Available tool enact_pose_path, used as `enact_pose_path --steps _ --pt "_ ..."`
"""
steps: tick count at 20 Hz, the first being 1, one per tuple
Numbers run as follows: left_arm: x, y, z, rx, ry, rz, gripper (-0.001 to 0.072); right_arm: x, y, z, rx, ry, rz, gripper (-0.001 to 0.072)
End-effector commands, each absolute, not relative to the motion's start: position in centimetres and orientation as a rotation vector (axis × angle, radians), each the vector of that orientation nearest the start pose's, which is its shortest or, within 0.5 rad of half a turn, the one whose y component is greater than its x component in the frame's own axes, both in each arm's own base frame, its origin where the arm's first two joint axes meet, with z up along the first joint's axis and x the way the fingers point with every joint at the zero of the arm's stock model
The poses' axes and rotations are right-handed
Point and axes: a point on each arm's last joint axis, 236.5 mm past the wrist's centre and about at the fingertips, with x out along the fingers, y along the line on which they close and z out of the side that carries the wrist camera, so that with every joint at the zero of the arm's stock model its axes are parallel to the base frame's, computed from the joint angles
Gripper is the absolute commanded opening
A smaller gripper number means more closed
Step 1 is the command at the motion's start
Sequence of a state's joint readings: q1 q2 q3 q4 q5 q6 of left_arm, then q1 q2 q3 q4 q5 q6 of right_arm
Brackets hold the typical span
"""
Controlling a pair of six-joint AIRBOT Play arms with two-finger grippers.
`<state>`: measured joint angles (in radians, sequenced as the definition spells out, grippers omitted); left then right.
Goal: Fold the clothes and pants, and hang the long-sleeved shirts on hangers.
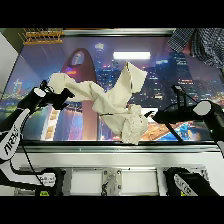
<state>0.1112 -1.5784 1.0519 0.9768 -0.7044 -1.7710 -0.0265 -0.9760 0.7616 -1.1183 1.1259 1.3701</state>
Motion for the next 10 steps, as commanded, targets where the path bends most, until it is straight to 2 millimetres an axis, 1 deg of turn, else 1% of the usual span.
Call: enact_pose_path --steps 1,4,5,6,7,8,10 --pt "47.5 -2.9 -10.9 -0.903 1.147 0.181 0.0687 26.1 10.7 -2.3 0.309 1.339 0.372 0.0474" --pt "49.6 -3.8 -11.0 -0.884 1.129 0.156 0.0684 24.6 13.1 -2.9 0.268 1.382 0.431 0.0474" --pt "50.0 -4.0 -11.2 -0.889 1.130 0.157 0.0562 24.2 13.8 -3.1 0.259 1.397 0.445 0.0474" --pt "50.4 -4.0 -11.3 -0.890 1.128 0.156 0.0354 23.7 14.5 -3.4 0.243 1.412 0.466 0.0475" --pt "50.7 -4.0 -11.3 -0.890 1.127 0.154 0.0189 23.2 15.0 -3.8 0.229 1.426 0.482 0.0477" --pt "51.0 -3.9 -11.1 -0.890 1.123 0.151 0.0098 23.1 15.5 -4.3 0.220 1.435 0.490 0.0479" --pt "51.3 -4.1 -10.5 -0.886 1.120 0.138 0.0098 23.2 16.9 -5.4 0.233 1.437 0.507 0.0479"
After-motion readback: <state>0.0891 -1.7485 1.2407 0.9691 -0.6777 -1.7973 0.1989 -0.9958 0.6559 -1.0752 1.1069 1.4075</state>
